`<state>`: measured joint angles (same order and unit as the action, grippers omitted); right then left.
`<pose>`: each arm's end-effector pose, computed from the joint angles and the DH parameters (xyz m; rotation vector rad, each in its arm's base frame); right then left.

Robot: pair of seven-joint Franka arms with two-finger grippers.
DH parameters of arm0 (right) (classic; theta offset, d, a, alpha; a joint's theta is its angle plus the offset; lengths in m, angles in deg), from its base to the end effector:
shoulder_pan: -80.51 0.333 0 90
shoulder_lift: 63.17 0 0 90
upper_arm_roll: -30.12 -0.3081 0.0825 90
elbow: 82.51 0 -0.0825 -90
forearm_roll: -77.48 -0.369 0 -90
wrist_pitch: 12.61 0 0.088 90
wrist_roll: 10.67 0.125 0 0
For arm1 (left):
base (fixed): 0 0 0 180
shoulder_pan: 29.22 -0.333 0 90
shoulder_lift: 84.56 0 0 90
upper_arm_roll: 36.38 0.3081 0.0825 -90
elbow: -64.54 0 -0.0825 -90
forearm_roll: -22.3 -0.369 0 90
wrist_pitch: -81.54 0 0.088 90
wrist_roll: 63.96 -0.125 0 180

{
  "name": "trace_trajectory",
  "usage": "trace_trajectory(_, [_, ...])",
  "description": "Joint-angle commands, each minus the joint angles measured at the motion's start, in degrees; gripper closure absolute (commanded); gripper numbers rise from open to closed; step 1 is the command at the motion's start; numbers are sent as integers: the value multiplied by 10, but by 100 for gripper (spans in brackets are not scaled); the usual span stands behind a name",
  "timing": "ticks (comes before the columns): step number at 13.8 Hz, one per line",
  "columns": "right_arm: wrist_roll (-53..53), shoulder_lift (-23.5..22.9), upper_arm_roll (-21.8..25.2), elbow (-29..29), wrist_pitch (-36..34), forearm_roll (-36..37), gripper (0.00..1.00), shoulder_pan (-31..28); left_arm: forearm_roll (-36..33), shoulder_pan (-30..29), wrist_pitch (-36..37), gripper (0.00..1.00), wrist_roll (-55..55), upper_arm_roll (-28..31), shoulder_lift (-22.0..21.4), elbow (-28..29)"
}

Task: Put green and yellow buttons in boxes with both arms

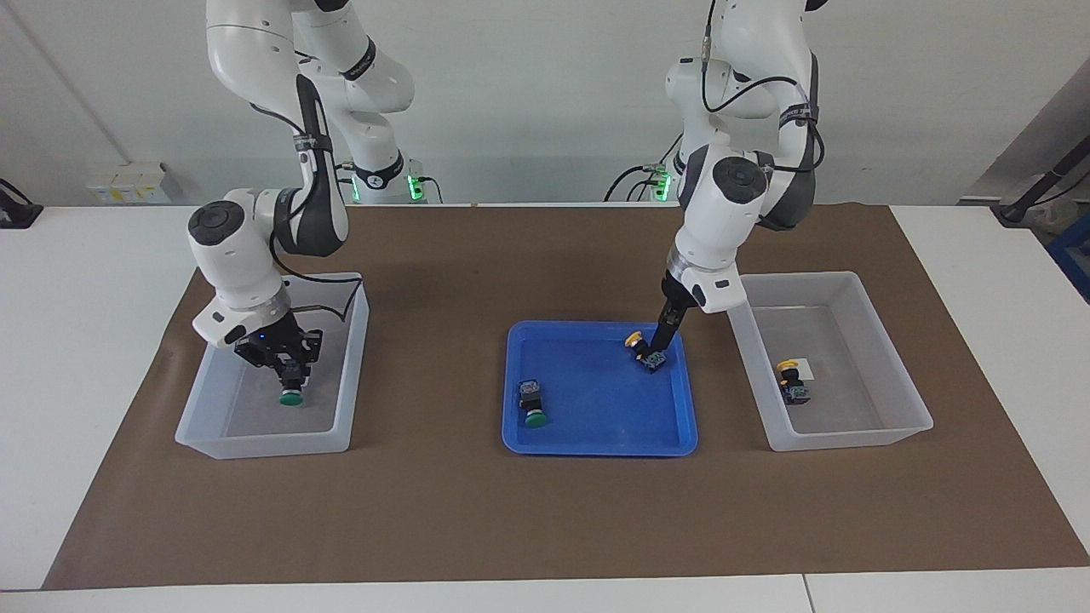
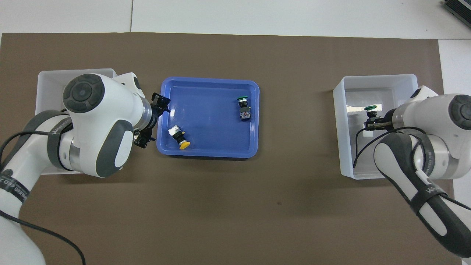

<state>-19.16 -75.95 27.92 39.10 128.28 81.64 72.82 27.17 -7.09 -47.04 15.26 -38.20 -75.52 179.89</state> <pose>0.5689 -0.0557 0.3019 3.0788 0.1613 0.1666 0.5269 -0.2376 0.3659 2.6551 1.4779 -0.0183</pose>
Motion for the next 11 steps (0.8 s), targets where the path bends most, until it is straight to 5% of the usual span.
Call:
trace_trajectory(1, [-13, 5, -8, 0, 5, -13, 31, -9, 8, 21, -65, 0, 7, 8, -6, 53])
trace_trajectory(5, [-11, 12, -9, -8, 0, -13, 0, -8, 8, 46, -102, 1, 18, 9, 30, 62])
trace_trajectory(11, [3, 40, -15, -122, -128, -32, 0, 30, 8, 42, -132, 4, 16, 9, 53, 63])
